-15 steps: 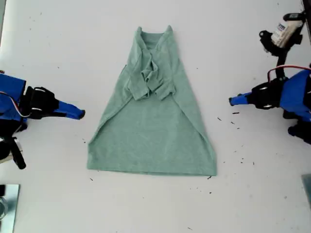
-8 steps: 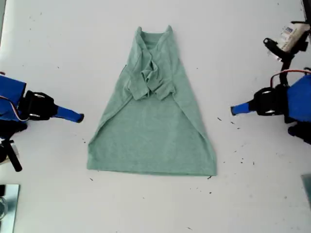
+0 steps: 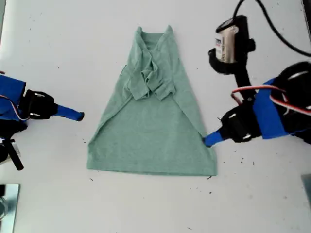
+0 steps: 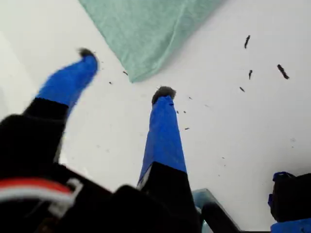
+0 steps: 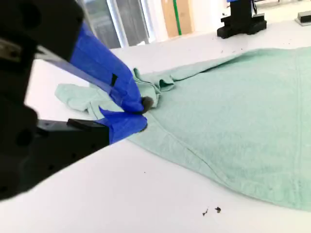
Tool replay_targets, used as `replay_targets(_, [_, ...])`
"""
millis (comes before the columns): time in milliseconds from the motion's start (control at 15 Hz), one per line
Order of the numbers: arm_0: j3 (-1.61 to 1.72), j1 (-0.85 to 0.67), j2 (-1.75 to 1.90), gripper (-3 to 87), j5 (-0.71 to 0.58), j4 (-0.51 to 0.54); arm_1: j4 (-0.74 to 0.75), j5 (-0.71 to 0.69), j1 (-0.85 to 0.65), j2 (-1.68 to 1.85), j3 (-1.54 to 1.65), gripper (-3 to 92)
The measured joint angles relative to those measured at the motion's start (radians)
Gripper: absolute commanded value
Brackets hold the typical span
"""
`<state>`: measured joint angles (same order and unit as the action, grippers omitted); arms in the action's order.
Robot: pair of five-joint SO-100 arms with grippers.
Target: Fold t shirt
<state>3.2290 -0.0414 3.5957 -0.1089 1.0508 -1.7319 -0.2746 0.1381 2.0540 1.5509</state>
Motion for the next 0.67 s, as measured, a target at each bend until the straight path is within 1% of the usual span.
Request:
replay_targets(133, [0.000,0.000,0.000,-0.1,0.000,0.000,-0.002,0.012,0.026,-0.069,0.002,36.0])
replay_targets(267, [0.000,0.000,0.000,-0.1,-0.009,0.000,0.046,0.032,0.046,-0.129,0.063,34.4])
replay_targets(400, [0.000,0.000,0.000,-0.1,-0.009,0.000,0.233,0.054,0.061,-0.140,0.219,30.2])
replay_targets(533, [0.000,0.000,0.000,-0.1,-0.009,0.000,0.413,0.089,0.078,-0.156,0.391,28.5])
replay_targets(600, [0.000,0.000,0.000,-0.1,-0.009,0.000,0.529,0.109,0.089,-0.170,0.492,17.6])
replay_targets(667, [0.000,0.000,0.000,-0.1,-0.009,0.000,0.650,0.132,0.101,-0.183,0.580,2.4])
